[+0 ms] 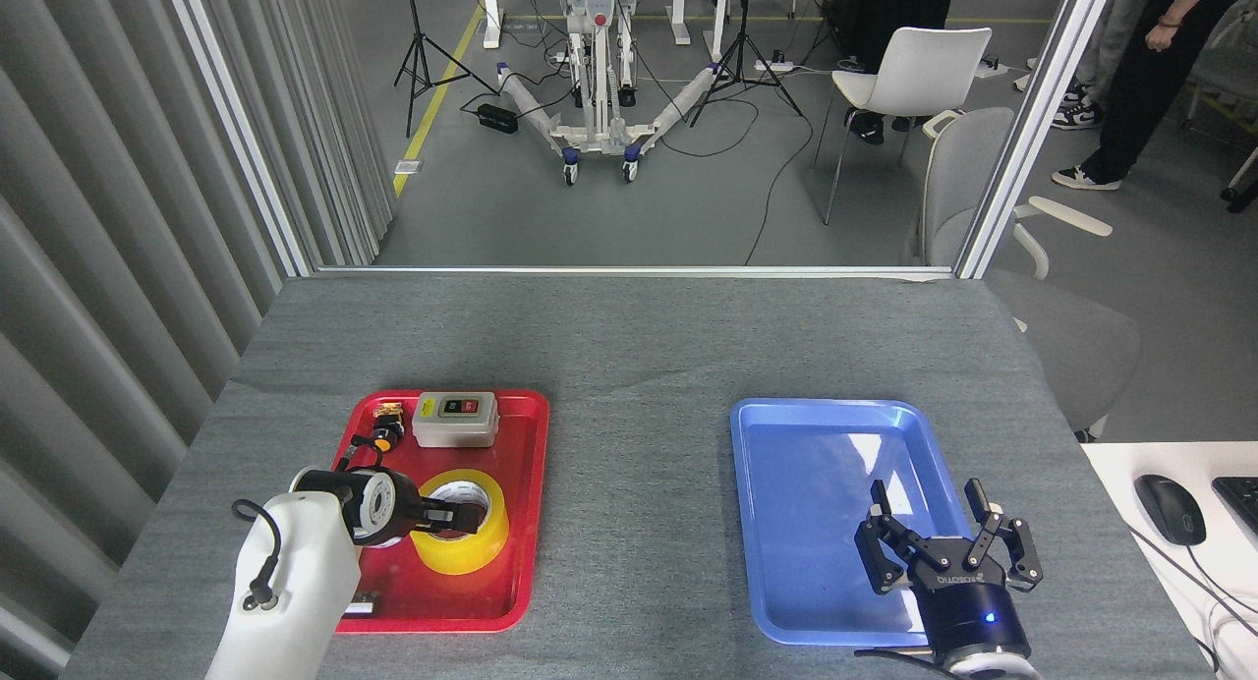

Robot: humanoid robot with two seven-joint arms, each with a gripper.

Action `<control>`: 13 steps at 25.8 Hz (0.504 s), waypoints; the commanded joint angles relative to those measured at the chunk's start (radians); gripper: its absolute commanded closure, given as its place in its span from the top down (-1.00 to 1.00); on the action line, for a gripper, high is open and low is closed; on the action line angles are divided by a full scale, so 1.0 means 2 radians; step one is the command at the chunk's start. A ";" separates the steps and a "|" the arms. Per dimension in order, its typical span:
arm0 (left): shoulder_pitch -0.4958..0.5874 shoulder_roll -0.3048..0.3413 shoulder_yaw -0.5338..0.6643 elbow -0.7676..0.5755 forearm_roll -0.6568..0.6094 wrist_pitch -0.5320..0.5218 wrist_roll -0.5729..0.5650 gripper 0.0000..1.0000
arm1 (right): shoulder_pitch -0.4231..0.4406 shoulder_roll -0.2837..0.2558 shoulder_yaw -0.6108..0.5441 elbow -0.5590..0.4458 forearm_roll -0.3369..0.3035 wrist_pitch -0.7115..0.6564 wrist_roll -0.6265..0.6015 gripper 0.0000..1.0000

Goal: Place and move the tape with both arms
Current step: 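Grasp the yellow tape roll's rim with the left gripper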

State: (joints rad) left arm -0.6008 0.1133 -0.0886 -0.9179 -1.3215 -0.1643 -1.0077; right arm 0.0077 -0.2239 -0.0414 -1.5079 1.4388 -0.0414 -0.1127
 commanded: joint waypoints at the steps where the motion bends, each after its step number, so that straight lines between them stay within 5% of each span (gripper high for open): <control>1: -0.002 0.000 0.000 0.006 0.000 -0.008 0.001 0.82 | 0.000 -0.001 0.000 0.000 0.000 -0.001 0.003 0.99; 13: -0.002 0.003 0.000 0.009 0.003 -0.005 0.021 -0.10 | 0.002 0.000 0.001 0.000 0.000 0.000 0.002 0.99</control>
State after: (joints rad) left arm -0.6043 0.1179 -0.0889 -0.9040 -1.3166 -0.1791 -0.9729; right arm 0.0099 -0.2250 -0.0400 -1.5079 1.4389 -0.0426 -0.1059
